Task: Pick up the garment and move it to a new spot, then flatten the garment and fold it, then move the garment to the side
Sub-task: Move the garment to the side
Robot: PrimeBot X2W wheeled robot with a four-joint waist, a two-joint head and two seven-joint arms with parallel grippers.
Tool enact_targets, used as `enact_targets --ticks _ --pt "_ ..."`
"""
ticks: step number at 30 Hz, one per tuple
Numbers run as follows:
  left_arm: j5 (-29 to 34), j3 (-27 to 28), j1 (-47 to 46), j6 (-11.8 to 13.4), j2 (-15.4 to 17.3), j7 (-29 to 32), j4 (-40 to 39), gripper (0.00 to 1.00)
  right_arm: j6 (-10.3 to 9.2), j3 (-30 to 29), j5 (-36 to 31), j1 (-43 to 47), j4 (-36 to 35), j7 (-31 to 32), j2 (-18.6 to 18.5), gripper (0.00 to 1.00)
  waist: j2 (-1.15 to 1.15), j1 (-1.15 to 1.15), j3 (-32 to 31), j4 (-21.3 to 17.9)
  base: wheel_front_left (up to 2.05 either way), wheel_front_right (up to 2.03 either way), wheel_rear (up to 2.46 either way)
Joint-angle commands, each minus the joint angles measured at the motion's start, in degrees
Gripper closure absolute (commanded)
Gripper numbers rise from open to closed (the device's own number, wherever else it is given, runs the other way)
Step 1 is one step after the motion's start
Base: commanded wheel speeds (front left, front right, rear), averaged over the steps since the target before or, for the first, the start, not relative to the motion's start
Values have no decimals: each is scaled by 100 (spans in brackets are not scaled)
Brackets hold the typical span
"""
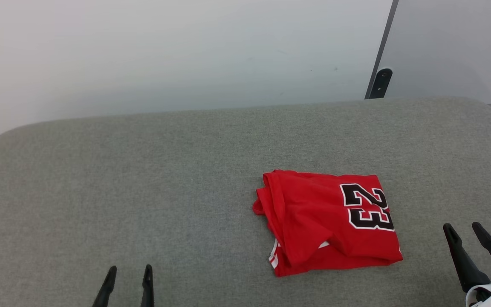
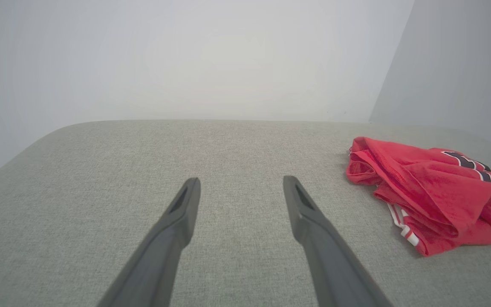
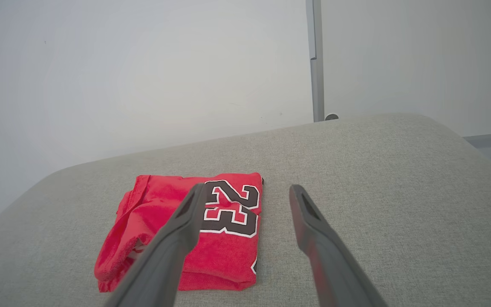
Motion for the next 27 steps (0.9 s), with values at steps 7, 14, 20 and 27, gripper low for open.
enact_targets --ticks 7,14,20,27 --pt "2 -40 9 66 44 44 -70 0 -5 -47 -85 60 -68 62 73 0 0 0 32 -5 0 0 0" --pt "-25 -131 -73 99 11 39 -62 0 -6 276 -208 -224 -34 467 -150 0 0 0 84 12 0 0 0" --pt "-35 -206 -143 69 3 26 43 0 -5 439 -287 -1100 425 1191 -141 0 0 0 130 -19 0 0 0" --pt "48 -401 -541 -18 15 8 176 0 -5 981 -105 -2403 1390 3019 -310 0 0 0 385 154 0 0 0"
